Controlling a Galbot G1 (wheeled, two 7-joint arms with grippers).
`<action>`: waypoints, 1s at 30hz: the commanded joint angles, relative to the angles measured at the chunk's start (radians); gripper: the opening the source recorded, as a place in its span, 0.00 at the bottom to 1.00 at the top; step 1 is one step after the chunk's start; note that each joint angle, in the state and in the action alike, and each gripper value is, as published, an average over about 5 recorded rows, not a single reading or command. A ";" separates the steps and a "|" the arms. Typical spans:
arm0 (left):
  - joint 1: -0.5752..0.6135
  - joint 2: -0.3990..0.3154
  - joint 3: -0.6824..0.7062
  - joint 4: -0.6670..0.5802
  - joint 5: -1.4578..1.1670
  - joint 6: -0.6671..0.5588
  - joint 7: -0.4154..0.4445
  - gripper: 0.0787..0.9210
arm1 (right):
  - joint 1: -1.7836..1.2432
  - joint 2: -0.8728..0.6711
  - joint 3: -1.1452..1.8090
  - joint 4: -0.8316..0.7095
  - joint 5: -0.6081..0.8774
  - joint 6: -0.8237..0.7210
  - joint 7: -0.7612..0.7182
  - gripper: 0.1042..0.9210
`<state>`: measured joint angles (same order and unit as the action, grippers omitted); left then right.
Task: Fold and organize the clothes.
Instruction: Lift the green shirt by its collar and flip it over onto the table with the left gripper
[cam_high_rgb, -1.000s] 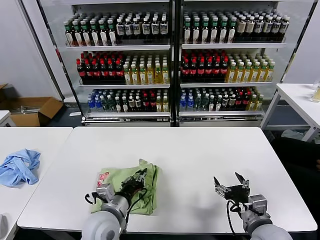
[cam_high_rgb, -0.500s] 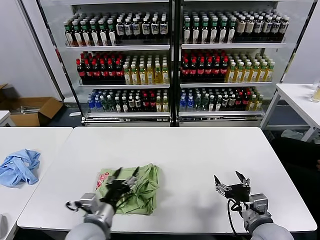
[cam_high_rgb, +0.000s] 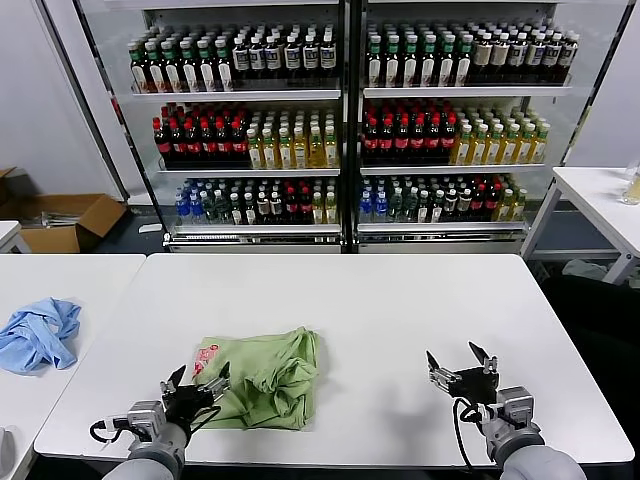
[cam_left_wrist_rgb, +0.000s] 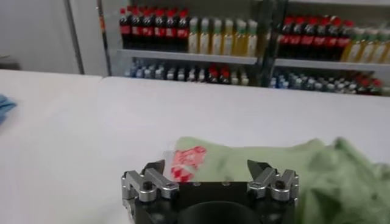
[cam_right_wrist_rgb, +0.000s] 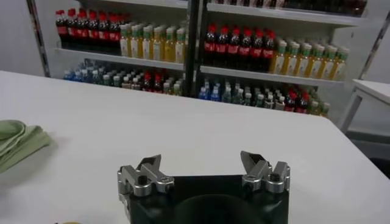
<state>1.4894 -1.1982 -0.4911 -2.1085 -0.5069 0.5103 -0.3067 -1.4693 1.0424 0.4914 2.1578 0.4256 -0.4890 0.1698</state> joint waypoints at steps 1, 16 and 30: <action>-0.049 0.012 -0.049 0.125 -0.024 0.014 0.008 0.88 | 0.003 0.000 -0.007 -0.005 0.000 0.001 0.000 0.88; -0.066 0.016 -0.018 0.150 -0.005 0.009 0.063 0.88 | -0.012 0.012 0.007 0.003 -0.003 0.003 0.000 0.88; -0.042 0.001 -0.011 0.161 -0.020 -0.028 0.068 0.54 | -0.021 0.014 0.017 0.006 -0.006 0.006 0.000 0.88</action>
<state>1.4380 -1.1910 -0.5052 -1.9647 -0.5148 0.5114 -0.2552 -1.4891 1.0561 0.5063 2.1629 0.4195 -0.4840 0.1697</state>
